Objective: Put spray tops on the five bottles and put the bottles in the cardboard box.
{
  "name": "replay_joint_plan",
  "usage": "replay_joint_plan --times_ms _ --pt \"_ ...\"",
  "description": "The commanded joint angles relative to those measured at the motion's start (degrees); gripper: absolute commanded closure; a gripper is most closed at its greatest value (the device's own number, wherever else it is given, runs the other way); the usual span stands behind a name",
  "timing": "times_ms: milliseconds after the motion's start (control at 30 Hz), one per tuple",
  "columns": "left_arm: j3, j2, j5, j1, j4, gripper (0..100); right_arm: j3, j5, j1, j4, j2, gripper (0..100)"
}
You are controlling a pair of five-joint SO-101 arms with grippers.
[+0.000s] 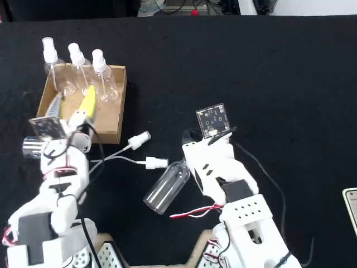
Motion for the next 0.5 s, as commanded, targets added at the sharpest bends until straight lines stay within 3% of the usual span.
replay_joint_plan --times_ms 0,167,267,333,467 --pt "-8.5 -6.6 -0.2 -7.3 21.5 72 -0.5 0.5 -0.8 -1.6 0.0 98.7" --pt "-17.0 -15.7 -0.4 -13.2 51.5 72 -0.5 0.5 -0.8 -1.6 0.0 98.7" --pt "-19.5 -21.6 -0.4 -14.9 65.1 72 -0.5 0.5 -0.8 -1.6 0.0 98.7" --pt "-19.5 -25.2 -0.4 -16.2 69.6 72 -0.5 0.5 -0.8 -1.6 0.0 98.7" --pt "-16.8 -30.6 -0.4 -18.9 70.4 72 -0.5 0.5 -0.8 -1.6 0.0 98.7"
